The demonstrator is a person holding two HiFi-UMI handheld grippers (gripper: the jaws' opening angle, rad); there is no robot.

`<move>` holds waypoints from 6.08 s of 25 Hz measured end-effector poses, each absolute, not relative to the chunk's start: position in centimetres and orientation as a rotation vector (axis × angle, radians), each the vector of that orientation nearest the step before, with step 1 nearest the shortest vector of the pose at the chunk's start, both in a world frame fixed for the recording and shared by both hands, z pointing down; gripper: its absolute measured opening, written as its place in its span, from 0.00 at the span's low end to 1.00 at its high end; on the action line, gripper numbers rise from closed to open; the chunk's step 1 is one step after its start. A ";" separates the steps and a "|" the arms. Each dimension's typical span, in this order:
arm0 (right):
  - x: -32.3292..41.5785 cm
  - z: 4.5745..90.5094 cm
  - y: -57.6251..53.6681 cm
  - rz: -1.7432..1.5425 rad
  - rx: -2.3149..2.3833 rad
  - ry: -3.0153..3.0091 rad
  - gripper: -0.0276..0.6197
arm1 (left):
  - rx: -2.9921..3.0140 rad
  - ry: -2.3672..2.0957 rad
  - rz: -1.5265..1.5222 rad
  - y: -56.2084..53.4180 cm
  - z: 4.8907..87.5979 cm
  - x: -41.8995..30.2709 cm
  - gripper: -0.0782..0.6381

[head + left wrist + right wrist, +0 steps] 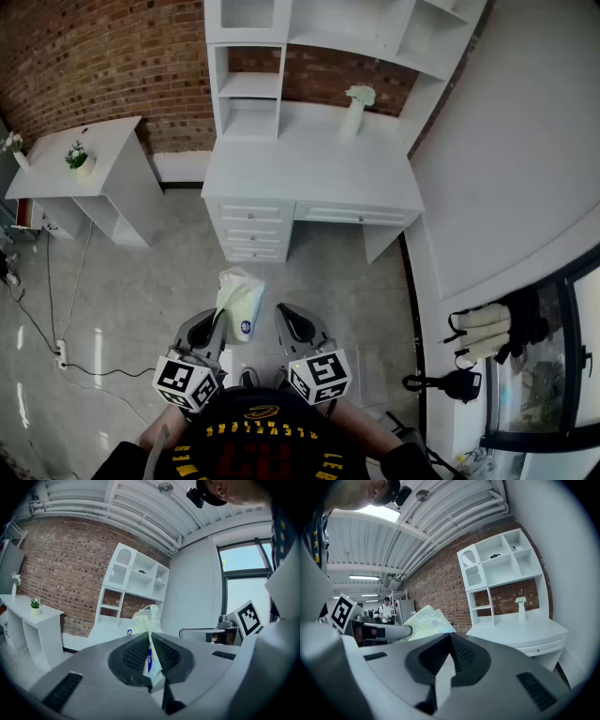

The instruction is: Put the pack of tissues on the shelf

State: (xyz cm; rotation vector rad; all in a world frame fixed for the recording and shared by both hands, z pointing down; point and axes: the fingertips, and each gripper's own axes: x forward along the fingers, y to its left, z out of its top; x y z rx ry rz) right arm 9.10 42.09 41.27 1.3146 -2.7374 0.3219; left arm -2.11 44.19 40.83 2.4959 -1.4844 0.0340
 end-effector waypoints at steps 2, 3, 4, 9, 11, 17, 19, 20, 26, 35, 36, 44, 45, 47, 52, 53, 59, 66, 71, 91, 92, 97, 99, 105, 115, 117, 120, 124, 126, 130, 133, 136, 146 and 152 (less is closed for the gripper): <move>9.8 41.3 42.7 0.320 1.304 -2.738 0.05 | 2.497 -1.482 0.036 44.7 40.8 -1.3 0.12; 10.1 41.3 42.9 0.320 1.299 -2.739 0.05 | 2.498 -1.482 0.036 44.9 40.8 -0.9 0.12; 10.5 41.3 43.1 0.321 1.296 -2.740 0.05 | 2.499 -1.484 0.035 45.0 40.7 -0.6 0.12; 12.3 41.1 43.4 0.323 1.300 -2.747 0.05 | 2.507 -1.498 0.045 45.3 40.1 1.0 0.12; 12.8 41.1 43.4 0.328 1.300 -2.756 0.05 | 2.504 -1.501 0.053 45.3 40.2 1.6 0.12; 15.2 40.6 43.2 0.376 1.320 -2.820 0.05 | 2.500 -1.547 0.059 45.3 39.9 3.5 0.12; 15.8 40.7 43.0 0.369 1.309 -2.821 0.05 | 2.494 -1.567 0.062 45.3 39.9 3.9 0.12; 16.0 40.7 42.9 0.369 1.301 -2.821 0.05 | 2.487 -1.574 0.066 45.3 39.9 4.1 0.12; 16.6 41.8 42.1 0.415 1.278 -2.819 0.05 | 2.463 -1.583 0.094 45.0 40.5 4.5 0.12; 15.2 42.6 38.0 0.446 1.286 -2.791 0.05 | 2.489 -1.538 0.044 40.6 40.6 3.5 0.12; 15.0 42.6 37.3 0.448 1.294 -2.785 0.05 | 2.494 -1.528 0.031 39.9 40.5 3.2 0.12; 11.3 43.2 30.5 0.441 1.354 -2.721 0.05 | 2.550 -1.430 -0.011 32.2 39.9 0.1 0.12; 10.6 43.1 29.6 0.437 1.359 -2.717 0.05 | 2.553 -1.421 -0.014 31.2 39.8 -0.5 0.12; 9.3 43.0 28.0 0.432 1.372 -2.708 0.05 | 2.559 -1.404 -0.026 29.5 39.7 -1.6 0.12; 6.7 43.0 24.7 0.431 1.413 -2.681 0.05 | 2.573 -1.391 -0.041 26.0 39.5 -4.9 0.12; 6.2 43.0 24.3 0.430 1.420 -2.675 0.05 | 2.580 -1.394 -0.037 25.6 39.5 -5.5 0.12; 3.6 42.6 21.9 0.373 1.435 -2.640 0.05 | 2.619 -1.428 -0.006 23.0 39.7 -8.4 0.12; 3.0 43.3 19.7 0.382 1.440 -2.614 0.05 | 2.570 -1.447 -0.070 20.1 40.2 -9.6 0.12; 3.3 44.3 16.9 0.416 1.432 -2.622 0.05 | 2.559 -1.447 -0.042 17.7 40.9 -9.2 0.12; 5.0 44.1 -0.6 0.446 1.223 -2.742 0.05 | 2.497 -1.618 -0.022 1.5 39.8 -5.7 0.12; 5.2 44.1 -1.3 0.448 1.217 -2.747 0.05 | 2.498 -1.620 -0.033 0.9 39.6 -5.3 0.12; 6.1 44.0 -4.1 0.463 1.189 -2.769 0.05 | 2.466 -1.648 0.044 -1.3 40.5 -4.4 0.12; 6.5 44.1 -4.8 0.461 1.177 -2.778 0.05 | 2.456 -1.659 0.047 -2.0 40.7 -4.0 0.12; 7.3 43.0 -6.9 0.441 1.146 -2.811 0.05 | 2.451 -1.708 0.067 -3.9 39.8 -3.5 0.12; 8.4 42.7 -11.0 0.433 1.173 -2.817 0.05 | 2.403 -1.836 0.086 -7.1 39.3 -6.2 0.12; 8.1 42.5 -11.9 0.431 1.180 -2.817 0.05 | 2.415 -1.839 0.100 -8.0 39.4 -6.8 0.12; 7.4 42.3 -13.4 0.419 1.198 -2.820 0.05 | 2.428 -1.825 0.112 -9.4 40.0 -7.6 0.12; 6.9 42.0 -15.8 0.403 1.257 -2.804 0.05 | 2.434 -1.796 0.113 -11.5 40.9 -8.5 0.12; 6.6 41.8 -17.2 0.401 1.295 -2.789 0.05 | 2.445 -1.768 0.127 -12.8 41.2 -8.9 0.12; 5.7 41.9 -19.7 0.388 1.354 -2.749 0.05 | 2.473 -1.709 0.168 -15.8 42.2 -10.1 0.12; 4.8 42.7 -21.6 0.400 1.387 -2.714 0.05 | 2.491 -1.663 0.212 -18.2 43.3 -10.9 0.12; 3.8 43.3 -23.4 0.409 1.405 -2.686 0.05 | 2.503 -1.623 0.227 -20.4 44.1 -11.2 0.12; 0.5 45.8 -27.6 0.434 1.410 -2.642 0.05 | 2.551 -1.509 0.285 -25.7 47.1 -11.7 0.12; -0.6 47.5 -29.8 0.447 1.408 -2.613 0.05 | 2.565 -1.466 0.298 -28.3 48.5 -11.6 0.12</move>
